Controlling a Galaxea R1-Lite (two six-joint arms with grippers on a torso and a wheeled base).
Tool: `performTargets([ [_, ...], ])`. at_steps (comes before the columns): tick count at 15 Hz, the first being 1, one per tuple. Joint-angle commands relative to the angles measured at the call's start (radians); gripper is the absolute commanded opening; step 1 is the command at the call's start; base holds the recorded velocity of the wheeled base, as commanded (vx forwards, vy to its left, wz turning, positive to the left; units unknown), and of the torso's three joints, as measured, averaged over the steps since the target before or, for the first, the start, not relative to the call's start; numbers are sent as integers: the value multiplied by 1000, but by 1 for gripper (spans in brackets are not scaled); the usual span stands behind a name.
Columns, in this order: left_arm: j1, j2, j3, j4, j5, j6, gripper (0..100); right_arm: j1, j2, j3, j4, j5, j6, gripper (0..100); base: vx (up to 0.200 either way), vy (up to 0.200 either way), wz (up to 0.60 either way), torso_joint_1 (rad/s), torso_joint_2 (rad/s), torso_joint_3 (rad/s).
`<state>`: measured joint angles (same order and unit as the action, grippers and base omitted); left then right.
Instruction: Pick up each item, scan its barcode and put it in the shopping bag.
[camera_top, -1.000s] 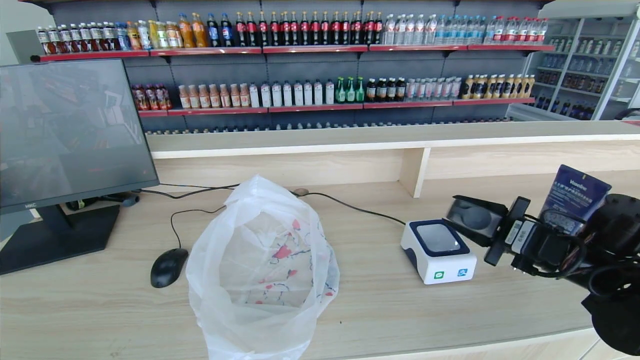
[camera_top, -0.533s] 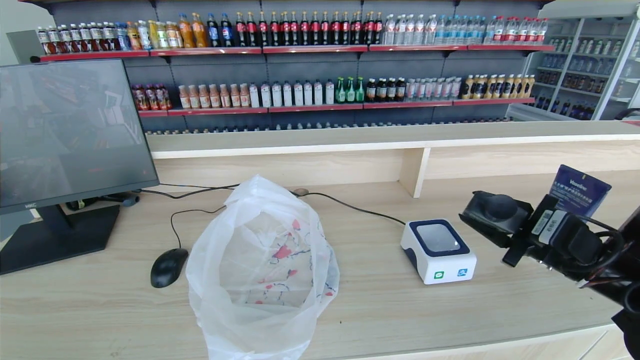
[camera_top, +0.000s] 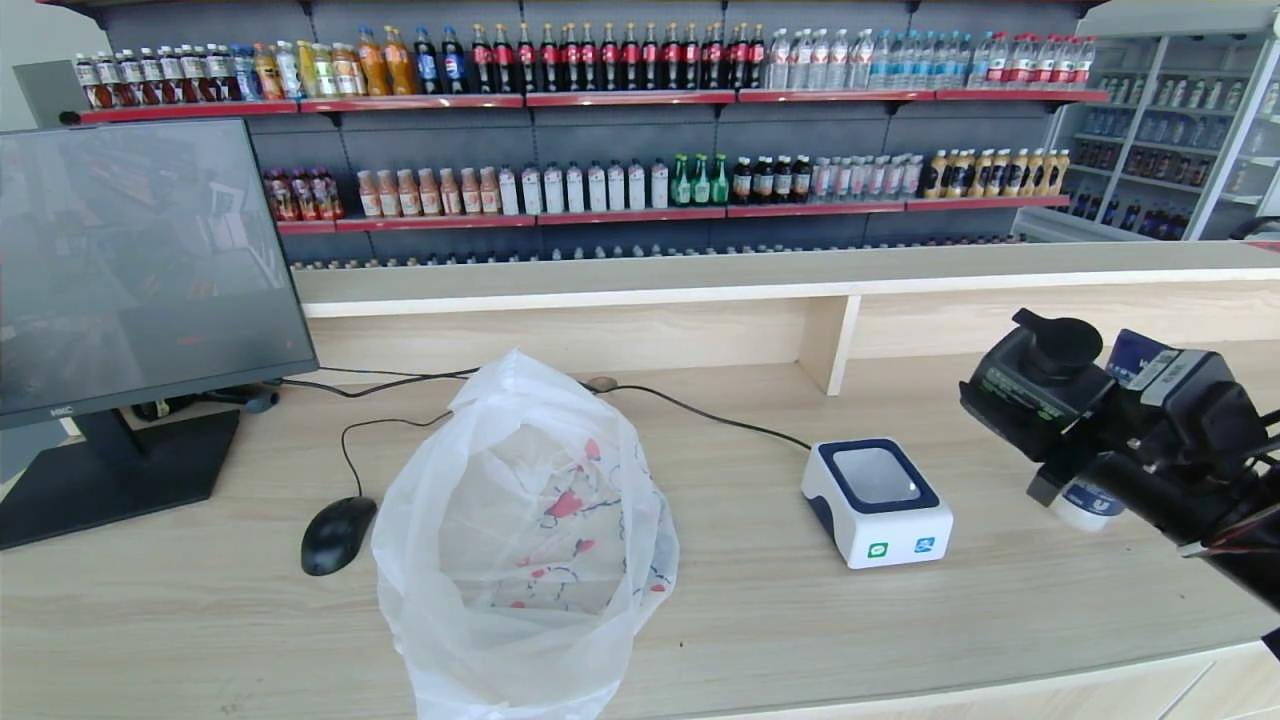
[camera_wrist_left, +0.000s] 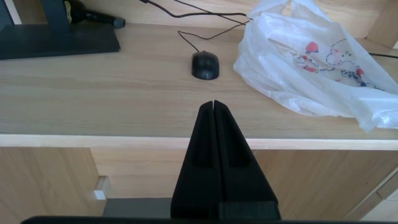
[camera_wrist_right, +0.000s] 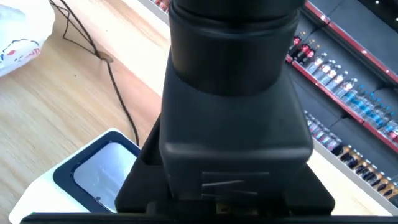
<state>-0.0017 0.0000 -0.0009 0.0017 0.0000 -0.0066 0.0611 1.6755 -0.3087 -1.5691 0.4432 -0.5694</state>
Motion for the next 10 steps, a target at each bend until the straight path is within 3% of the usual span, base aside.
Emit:
performTargets([
  [1, 0, 0, -1, 0, 0, 0, 0, 0, -16, -4, -2, -17, 31, 0, 0, 0, 0, 0, 0, 0],
  [7, 0, 0, -1, 0, 0, 0, 0, 2, -56, 34, -2, -74, 332, 0, 0, 0, 0, 0, 0, 0],
  [10, 0, 0, 1, 0, 0, -1, 0, 42, -76, 51, -2, -267, 474, 0, 0, 0, 0, 0, 0, 0],
])
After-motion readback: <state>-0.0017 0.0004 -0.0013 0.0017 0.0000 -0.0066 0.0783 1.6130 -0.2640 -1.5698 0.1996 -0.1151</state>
